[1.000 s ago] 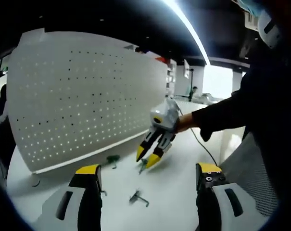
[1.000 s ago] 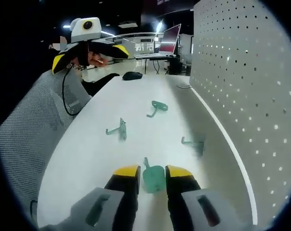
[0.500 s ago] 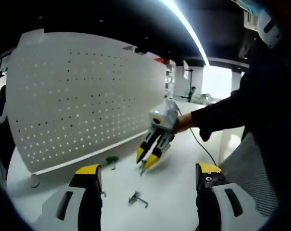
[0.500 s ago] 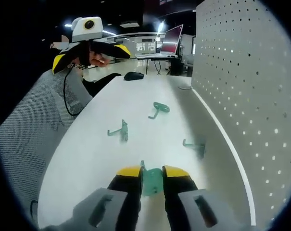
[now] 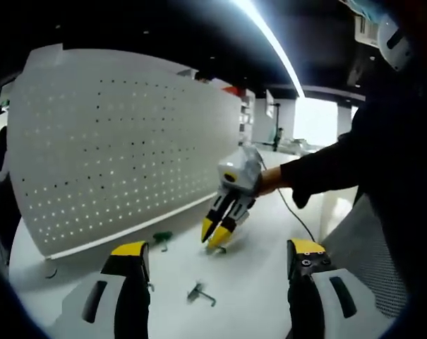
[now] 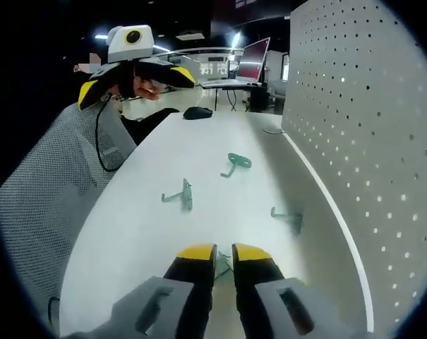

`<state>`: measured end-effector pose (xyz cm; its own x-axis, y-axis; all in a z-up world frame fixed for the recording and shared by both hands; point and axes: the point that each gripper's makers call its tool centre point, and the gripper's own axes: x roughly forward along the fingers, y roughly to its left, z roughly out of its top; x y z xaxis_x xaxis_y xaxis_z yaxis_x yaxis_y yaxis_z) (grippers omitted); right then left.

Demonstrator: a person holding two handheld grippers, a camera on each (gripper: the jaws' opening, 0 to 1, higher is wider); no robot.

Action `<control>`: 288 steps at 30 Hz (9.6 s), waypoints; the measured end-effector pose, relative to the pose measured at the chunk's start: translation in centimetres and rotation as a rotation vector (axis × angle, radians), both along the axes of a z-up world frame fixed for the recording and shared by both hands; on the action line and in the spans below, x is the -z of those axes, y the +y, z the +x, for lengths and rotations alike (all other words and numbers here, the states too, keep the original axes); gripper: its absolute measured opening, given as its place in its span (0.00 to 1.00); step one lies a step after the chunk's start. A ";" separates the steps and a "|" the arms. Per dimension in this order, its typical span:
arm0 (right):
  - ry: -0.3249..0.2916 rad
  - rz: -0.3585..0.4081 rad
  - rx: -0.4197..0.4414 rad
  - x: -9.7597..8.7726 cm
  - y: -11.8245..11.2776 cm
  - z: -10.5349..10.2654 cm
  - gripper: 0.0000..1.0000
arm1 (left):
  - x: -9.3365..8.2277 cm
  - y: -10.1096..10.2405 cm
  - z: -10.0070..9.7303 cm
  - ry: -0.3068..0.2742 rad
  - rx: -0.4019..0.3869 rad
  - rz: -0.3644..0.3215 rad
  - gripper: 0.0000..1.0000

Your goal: Insert the hook assembly into the mounting plate slot until the hook locks in place.

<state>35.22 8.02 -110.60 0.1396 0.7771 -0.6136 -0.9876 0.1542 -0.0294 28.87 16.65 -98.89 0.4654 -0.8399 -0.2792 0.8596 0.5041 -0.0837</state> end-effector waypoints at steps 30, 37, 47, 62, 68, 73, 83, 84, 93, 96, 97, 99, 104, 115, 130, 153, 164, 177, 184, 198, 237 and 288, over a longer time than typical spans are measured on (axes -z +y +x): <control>-0.159 -0.239 -0.116 1.4 -0.2 -0.5 0.01 | -0.4 -0.2 -0.4 -0.011 0.022 -0.010 0.80; -0.187 -0.302 -0.134 1.6 -0.3 -0.6 0.00 | -0.5 -0.3 -0.4 -0.016 0.027 -0.012 0.80; -0.231 -0.332 -0.077 0.9 -1.0 0.2 0.00 | -0.9 -0.4 -0.7 -0.028 0.029 -0.017 0.80; -0.221 -0.015 0.213 -5.4 0.0 1.0 0.00 | -1.4 -1.2 -1.1 -0.039 0.037 -0.024 0.79; -0.225 0.111 0.281 -8.3 0.9 0.6 0.00 | -2.0 -1.4 -1.0 -0.053 0.028 -0.033 0.79; -0.237 0.224 0.353 -10.9 1.6 0.7 0.00 | -2.3 -1.5 -0.6 -0.065 -0.001 -0.028 0.77; -0.257 0.417 0.458 -16.2 2.4 -0.2 0.00 | -4.1 -1.7 1.0 -0.139 -0.105 -0.023 0.70; -0.256 0.444 0.467 -16.9 2.4 -0.3 0.00 | -4.4 -1.7 1.2 -0.143 -0.117 -0.033 0.68; -0.252 0.546 0.521 -19.5 2.4 -0.9 0.00 | -6.1 -1.7 2.8 -0.161 -0.198 -0.096 0.47; -0.238 0.576 0.536 -19.9 2.6 -0.9 0.00 | -6.8 -1.9 3.3 -0.184 -0.224 -0.114 0.38; -0.237 0.579 0.538 -20.0 2.7 -1.0 0.00 | -7.3 -2.0 3.4 -0.193 -0.228 -0.136 0.35; -0.235 0.589 0.545 -20.1 2.8 -1.1 0.00 | -7.7 -2.4 3.5 -0.199 -0.226 -0.155 0.30; -0.229 0.600 0.548 -20.4 3.2 -1.3 0.00 | -8.1 -3.1 3.8 -0.219 -0.217 -0.159 0.30; -0.212 0.650 0.590 -21.2 3.3 -1.5 0.00 | -8.3 -3.3 4.5 -0.213 -0.220 -0.202 0.18; -0.206 0.643 0.605 -20.8 4.4 -1.9 0.00 | -7.7 -3.7 4.3 -0.212 -0.177 -0.217 0.06; -0.224 0.656 0.592 -21.4 4.3 -2.2 0.06 | -8.2 -3.2 4.4 -0.204 -0.205 -0.230 0.03; -0.251 0.670 0.644 -21.6 2.6 -1.9 0.21 | -9.0 -2.5 5.1 -0.226 -0.249 -0.198 0.03; -0.327 0.608 0.650 -21.3 2.1 -1.6 0.38 | -10.5 -1.4 6.0 -0.265 -0.307 -0.169 0.03; -0.330 0.610 0.674 -21.5 1.4 -1.4 0.48 | -10.9 -1.4 6.6 -0.274 -0.328 -0.150 0.03; -0.303 0.615 0.684 -21.3 1.1 -1.4 0.78 | -13.4 0.2 9.7 -0.310 -0.387 -0.139 0.03; -0.260 0.649 0.697 -21.0 0.5 -0.9 0.98 | -19.2 3.3 22.4 -0.423 -0.690 -0.099 0.03; -0.199 0.629 0.701 -19.3 0.5 -0.6 0.94 | -18.4 3.3 24.5 -0.547 -0.787 0.097 0.04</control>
<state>34.60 8.56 -91.29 0.7540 0.6562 -0.0282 -0.6508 0.7522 0.1028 53.39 19.92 -80.51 0.9721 -0.2160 0.0916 0.1798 0.9367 0.3005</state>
